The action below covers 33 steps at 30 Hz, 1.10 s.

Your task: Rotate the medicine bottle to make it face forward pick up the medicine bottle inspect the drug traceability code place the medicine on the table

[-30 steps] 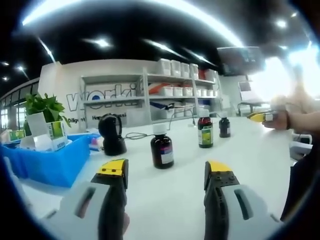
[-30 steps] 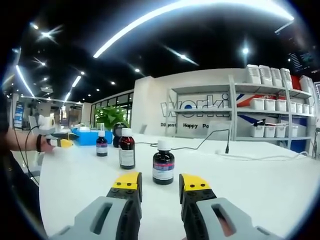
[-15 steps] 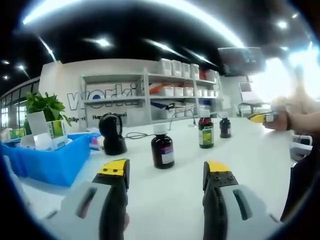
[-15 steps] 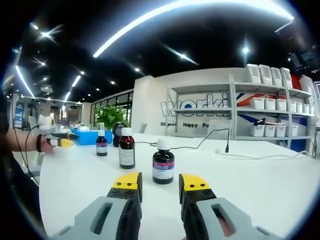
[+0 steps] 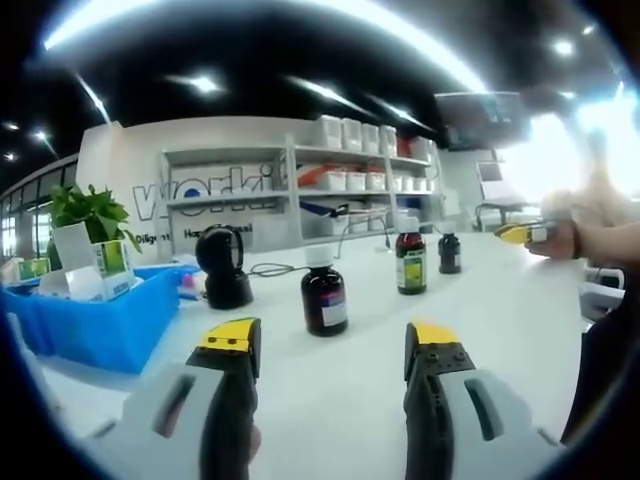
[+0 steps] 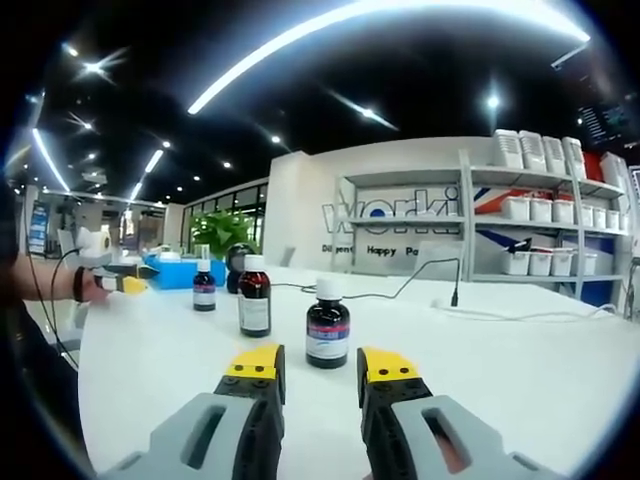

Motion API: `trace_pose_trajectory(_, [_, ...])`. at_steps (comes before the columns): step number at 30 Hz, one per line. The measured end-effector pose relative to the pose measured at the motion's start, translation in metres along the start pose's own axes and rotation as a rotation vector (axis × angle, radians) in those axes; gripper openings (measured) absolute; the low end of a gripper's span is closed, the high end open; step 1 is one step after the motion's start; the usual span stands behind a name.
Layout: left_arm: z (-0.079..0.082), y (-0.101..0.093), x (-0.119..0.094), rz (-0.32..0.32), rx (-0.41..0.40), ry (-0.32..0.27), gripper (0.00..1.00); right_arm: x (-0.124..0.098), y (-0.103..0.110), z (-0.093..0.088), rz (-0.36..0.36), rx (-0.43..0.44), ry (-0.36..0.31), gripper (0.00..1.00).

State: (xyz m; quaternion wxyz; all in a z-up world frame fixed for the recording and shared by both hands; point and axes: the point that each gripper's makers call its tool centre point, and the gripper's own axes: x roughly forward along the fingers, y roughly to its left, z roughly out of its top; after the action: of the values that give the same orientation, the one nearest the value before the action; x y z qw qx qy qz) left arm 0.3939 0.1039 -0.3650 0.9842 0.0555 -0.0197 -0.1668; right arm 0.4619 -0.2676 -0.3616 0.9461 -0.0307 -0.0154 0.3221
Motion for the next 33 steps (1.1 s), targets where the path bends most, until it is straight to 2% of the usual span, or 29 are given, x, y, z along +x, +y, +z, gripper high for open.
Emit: trace_pose_trajectory(33, [0.0007, -0.0006, -0.0012, 0.005, 0.007, -0.004, 0.49, 0.0002, -0.0003, -0.0024, -0.002, -0.015, 0.013, 0.25])
